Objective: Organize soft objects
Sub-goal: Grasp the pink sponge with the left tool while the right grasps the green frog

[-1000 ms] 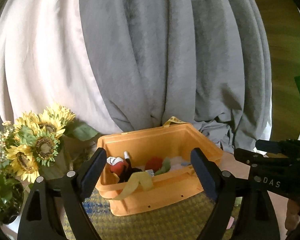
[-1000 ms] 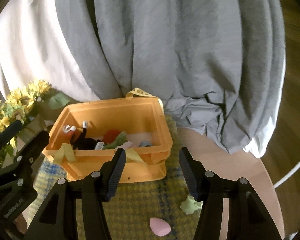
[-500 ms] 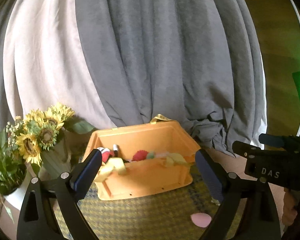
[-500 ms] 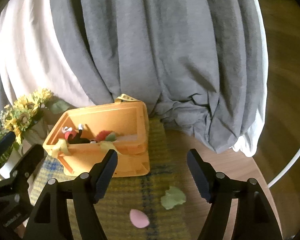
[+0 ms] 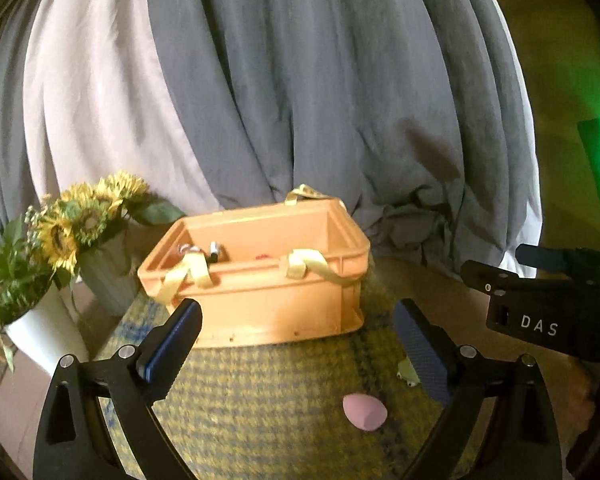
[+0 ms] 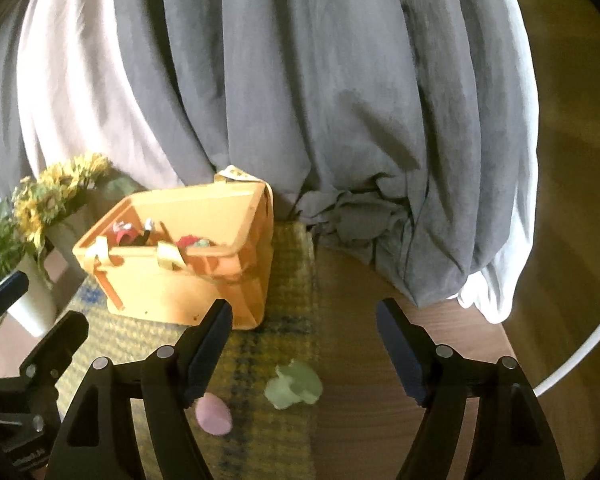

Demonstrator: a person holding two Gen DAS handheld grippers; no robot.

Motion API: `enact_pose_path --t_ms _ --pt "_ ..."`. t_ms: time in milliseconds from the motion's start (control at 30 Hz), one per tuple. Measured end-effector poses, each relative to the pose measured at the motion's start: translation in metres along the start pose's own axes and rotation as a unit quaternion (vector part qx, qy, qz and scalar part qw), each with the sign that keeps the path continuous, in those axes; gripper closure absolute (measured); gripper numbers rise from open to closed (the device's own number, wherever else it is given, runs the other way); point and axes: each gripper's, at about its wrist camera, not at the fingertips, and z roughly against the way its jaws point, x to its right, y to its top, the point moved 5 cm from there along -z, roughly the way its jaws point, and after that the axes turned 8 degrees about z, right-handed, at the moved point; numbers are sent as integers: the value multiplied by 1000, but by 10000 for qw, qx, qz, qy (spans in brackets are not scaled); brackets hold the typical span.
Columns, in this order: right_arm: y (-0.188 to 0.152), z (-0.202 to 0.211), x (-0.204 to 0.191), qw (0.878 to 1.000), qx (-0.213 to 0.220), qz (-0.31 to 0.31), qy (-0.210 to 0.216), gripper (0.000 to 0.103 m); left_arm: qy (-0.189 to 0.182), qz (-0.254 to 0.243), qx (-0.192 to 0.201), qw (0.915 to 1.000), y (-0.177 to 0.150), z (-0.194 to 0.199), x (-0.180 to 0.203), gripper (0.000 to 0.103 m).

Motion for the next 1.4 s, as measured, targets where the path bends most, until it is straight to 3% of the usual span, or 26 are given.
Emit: enact_pose_path --t_ms 300,833,1400 --pt "-28 -25 10 9981 -191 210 542 28 175 11 -335 9993 -35 -11 19 6" --pt "-58 -68 6 9912 -483 602 1078 28 147 115 -841 9963 -88 -43 33 6" --pt "-83 -112 -11 9764 -1127 884 1614 28 -233 77 -1286 9914 -114 -86 45 16"
